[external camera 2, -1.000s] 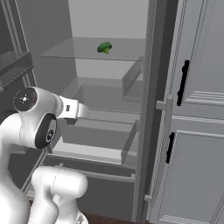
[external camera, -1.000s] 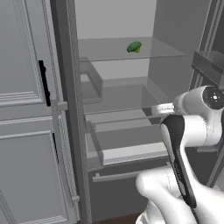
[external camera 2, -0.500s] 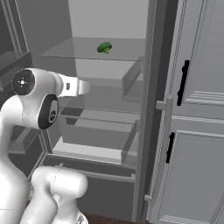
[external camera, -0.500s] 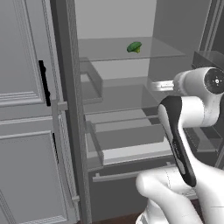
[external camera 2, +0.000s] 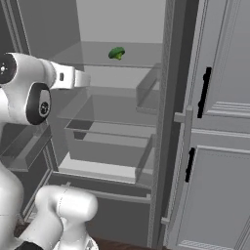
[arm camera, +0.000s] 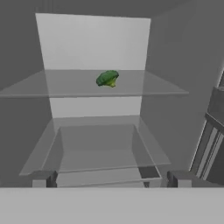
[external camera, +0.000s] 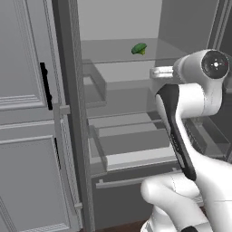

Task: Place one broccoli and one fish in each tupperware on the nearby counter, to pack two identical lunches.

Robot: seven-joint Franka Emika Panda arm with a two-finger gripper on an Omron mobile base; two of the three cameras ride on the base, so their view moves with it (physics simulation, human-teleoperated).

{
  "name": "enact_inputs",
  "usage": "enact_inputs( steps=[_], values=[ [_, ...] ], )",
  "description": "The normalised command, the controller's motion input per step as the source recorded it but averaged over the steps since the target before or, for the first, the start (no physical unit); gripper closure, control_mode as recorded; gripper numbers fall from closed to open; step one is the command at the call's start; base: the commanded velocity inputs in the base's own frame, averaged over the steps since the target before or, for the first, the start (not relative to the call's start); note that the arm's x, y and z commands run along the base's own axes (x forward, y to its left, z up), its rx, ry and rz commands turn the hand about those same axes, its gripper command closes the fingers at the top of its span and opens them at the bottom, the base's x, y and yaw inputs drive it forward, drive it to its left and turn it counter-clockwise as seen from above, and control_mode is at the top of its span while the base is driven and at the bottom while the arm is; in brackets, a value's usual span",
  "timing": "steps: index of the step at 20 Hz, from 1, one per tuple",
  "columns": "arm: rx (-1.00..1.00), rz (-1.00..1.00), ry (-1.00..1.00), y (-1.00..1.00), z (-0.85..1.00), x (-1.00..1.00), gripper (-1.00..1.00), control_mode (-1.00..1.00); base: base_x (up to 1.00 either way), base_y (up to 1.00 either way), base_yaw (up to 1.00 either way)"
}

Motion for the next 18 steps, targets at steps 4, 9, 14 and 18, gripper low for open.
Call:
enact_inputs(
  steps=[4, 9, 14, 18],
  values=[
    [0.10, -0.17, -0.12, 0.09, 0.14, 0.09, -1.00, -1.00, 0.00, 0.00, 0.00],
    [0.36, -0.05, -0.03, -0.18, 0.32, 0.00, -1.00, -1.00, 0.00, 0.00, 0.00],
    [0.31, 0.01, 0.02, -0.06, 0.04, 0.00, -1.00, -1.00, 0.00, 0.00, 0.00],
    [0.16, 0.05, 0.02, 0.00, 0.10, 0.04, -1.00, -1.00, 0.00, 0.00, 0.00]
  ],
)
